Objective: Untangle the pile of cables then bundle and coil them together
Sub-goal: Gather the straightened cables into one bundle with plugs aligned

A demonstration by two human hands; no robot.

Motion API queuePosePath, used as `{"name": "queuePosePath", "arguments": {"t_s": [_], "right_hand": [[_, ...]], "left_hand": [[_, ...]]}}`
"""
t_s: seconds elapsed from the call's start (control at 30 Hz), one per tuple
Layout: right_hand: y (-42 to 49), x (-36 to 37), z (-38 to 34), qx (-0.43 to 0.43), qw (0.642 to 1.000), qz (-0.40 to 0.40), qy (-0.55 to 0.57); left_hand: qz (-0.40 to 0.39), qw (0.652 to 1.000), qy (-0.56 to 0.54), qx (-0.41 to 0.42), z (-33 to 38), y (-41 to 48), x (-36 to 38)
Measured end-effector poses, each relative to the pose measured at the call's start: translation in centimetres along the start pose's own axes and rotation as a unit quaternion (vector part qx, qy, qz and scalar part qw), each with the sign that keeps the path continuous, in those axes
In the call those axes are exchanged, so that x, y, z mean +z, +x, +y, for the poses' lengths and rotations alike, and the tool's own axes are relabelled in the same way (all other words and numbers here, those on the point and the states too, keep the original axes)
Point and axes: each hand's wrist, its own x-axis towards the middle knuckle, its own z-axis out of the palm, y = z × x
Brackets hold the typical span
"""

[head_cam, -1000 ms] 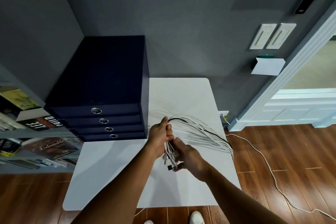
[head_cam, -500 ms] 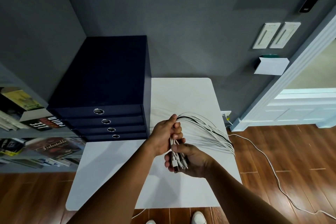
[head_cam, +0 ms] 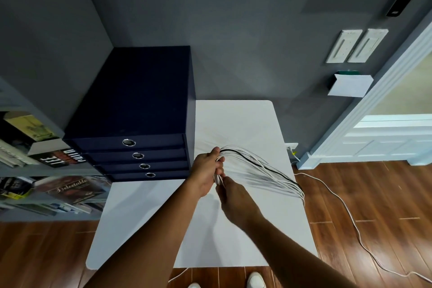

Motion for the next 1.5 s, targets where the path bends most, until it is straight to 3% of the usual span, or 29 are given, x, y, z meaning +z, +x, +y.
{"name": "queuePosePath", "arguments": {"t_s": [0.07, 0.17, 0.23, 0.3, 0.33, 0.4, 0.47, 0.5, 0.63, 0.8, 0.87, 0.93, 1.1, 1.2, 1.27, 1.33, 1.43, 1.5], "right_hand": [[-0.6, 1.6, 0.6, -0.017, 0.983, 0.103, -0.152], [-1.3, 2.6, 1.1, -0.052, 0.967, 0.182, -0.17], [-2.0, 2.6, 1.4, -0.08, 0.981, 0.151, -0.097], [-3.1, 1.9, 1.1, -0.057, 0.994, 0.053, 0.082], [-3.5, 1.3, 0.6, -0.019, 0.975, -0.001, 0.223], [-3.1, 0.0, 0.2, 0.108, 0.875, -0.049, 0.47], [-2.5, -1.2, 0.7, 0.188, 0.778, -0.105, 0.59], [-2.4, -1.8, 0.9, 0.201, 0.752, -0.139, 0.612], [-2.3, -2.4, 1.4, 0.176, 0.684, -0.257, 0.659], [-1.9, -2.2, 1.3, 0.164, 0.649, -0.354, 0.653], [-1.3, -2.5, 1.5, 0.151, 0.663, -0.381, 0.626], [-0.9, -3.1, 1.2, 0.157, 0.707, -0.378, 0.577], [-0.4, -3.3, -0.4, 0.109, 0.901, -0.235, 0.348], [-0.4, -1.6, -1.2, 0.043, 0.979, -0.118, 0.16], [-0.7, -0.1, -1.4, 0.022, 0.999, -0.027, 0.0], [-1.2, 1.4, -1.5, 0.033, 0.992, 0.054, -0.112], [-1.9, 2.5, -1.4, 0.023, 0.992, 0.08, -0.099], [-2.1, 2.4, -0.9, -0.028, 0.998, 0.023, -0.056]], "left_hand": [[0.032, 0.999, -0.038, -0.008, -0.1, -0.4, 1.0], [0.061, 0.996, -0.067, -0.003, -0.3, -1.0, 2.2], [0.059, 0.995, -0.083, -0.008, -0.5, -0.8, 2.2], [0.044, 0.995, -0.085, -0.014, -0.4, -0.6, 1.7], [0.032, 0.996, -0.087, -0.019, -0.3, -0.5, 1.4], [0.003, 0.995, -0.093, -0.034, -0.2, -0.7, 0.9], [-0.028, 0.994, -0.094, -0.046, -0.1, -1.1, 0.8], [-0.045, 0.993, -0.095, -0.051, 0.0, -1.2, 0.9], [-0.105, 0.984, -0.12, -0.08, 0.1, -1.8, 1.2], [-0.136, 0.98, -0.123, -0.077, 0.2, -2.3, 1.0], [-0.141, 0.98, -0.119, -0.07, 0.2, -2.3, 0.4], [-0.151, 0.978, -0.125, -0.064, 0.3, -2.1, -0.3], [-0.13, 0.989, -0.066, -0.016, 0.4, -1.2, -1.3], [-0.065, 0.997, 0.027, 0.031, 0.3, -0.9, -1.0], [-0.019, 0.996, 0.072, 0.051, 0.1, -0.8, -0.5], [0.013, 0.996, 0.067, 0.049, -0.2, -0.8, 0.2], [0.062, 0.995, 0.058, 0.054, -1.0, -0.8, 0.7], [0.065, 0.994, 0.063, 0.063, -1.2, -0.8, 0.1]]}}
